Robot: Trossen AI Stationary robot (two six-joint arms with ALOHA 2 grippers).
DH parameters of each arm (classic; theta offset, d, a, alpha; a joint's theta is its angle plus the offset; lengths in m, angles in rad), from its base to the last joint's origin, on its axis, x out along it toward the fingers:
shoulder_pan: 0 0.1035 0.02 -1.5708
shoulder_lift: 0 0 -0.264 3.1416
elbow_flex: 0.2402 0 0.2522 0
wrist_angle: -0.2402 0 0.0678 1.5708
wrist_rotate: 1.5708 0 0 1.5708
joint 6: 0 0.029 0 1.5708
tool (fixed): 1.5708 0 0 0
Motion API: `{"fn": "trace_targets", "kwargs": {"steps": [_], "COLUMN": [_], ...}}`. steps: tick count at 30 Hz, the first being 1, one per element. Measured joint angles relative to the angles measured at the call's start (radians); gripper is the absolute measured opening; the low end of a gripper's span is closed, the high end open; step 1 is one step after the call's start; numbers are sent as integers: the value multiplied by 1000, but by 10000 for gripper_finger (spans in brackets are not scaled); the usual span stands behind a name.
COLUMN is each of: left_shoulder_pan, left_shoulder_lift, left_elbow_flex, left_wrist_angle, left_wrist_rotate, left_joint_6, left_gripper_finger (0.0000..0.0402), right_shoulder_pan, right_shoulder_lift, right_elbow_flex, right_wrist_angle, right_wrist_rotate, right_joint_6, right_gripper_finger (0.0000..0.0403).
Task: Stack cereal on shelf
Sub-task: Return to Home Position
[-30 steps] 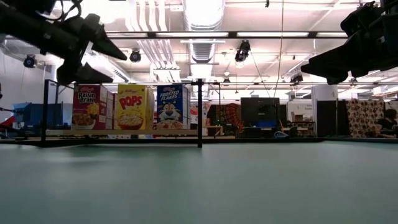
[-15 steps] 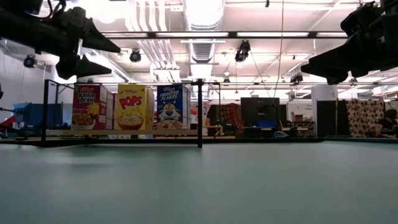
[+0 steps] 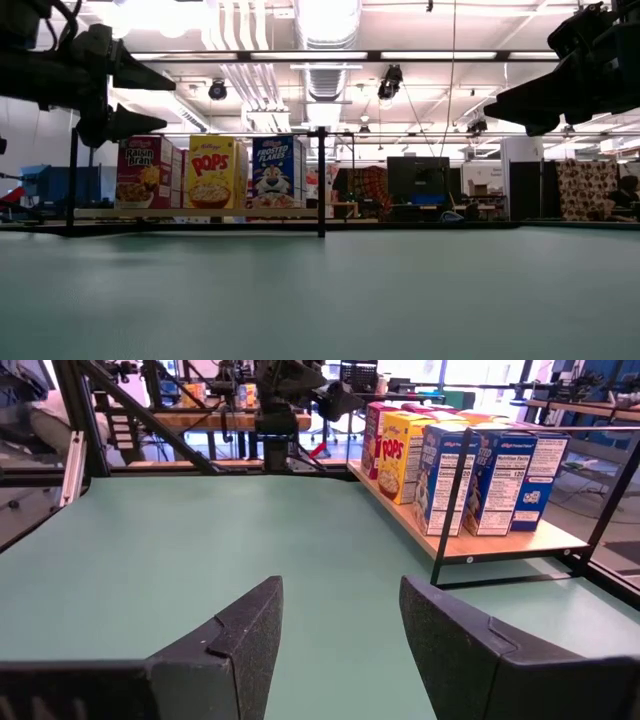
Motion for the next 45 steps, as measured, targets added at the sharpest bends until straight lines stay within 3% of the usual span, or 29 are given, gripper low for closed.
{"fn": "trace_targets", "kwargs": {"steps": [7, 12, 17, 23, 45], "left_shoulder_pan": [0, 0, 0, -1, 0], "left_shoulder_lift": [-135, -134, -134, -134, -128], "left_elbow_flex": [-70, -91, -92, -92, -91], "left_wrist_angle": [28, 81, 87, 82, 82], "left_wrist_rotate": [14, 23, 84, 86, 85], "left_joint_6": [18, 43, 149, 265, 223], "left_gripper_finger": [400, 400, 400, 400, 400], "right_shoulder_pan": [0, 0, 0, 0, 0], "right_shoulder_lift": [0, 0, 0, 0, 0], "right_elbow_flex": [0, 0, 0, 0, 0], "right_wrist_angle": [0, 0, 0, 0, 0], "right_wrist_rotate": [0, 0, 0, 0, 0], "right_joint_6": [0, 0, 0, 0, 0], "right_gripper_finger": [192, 192, 192, 192, 192]}}
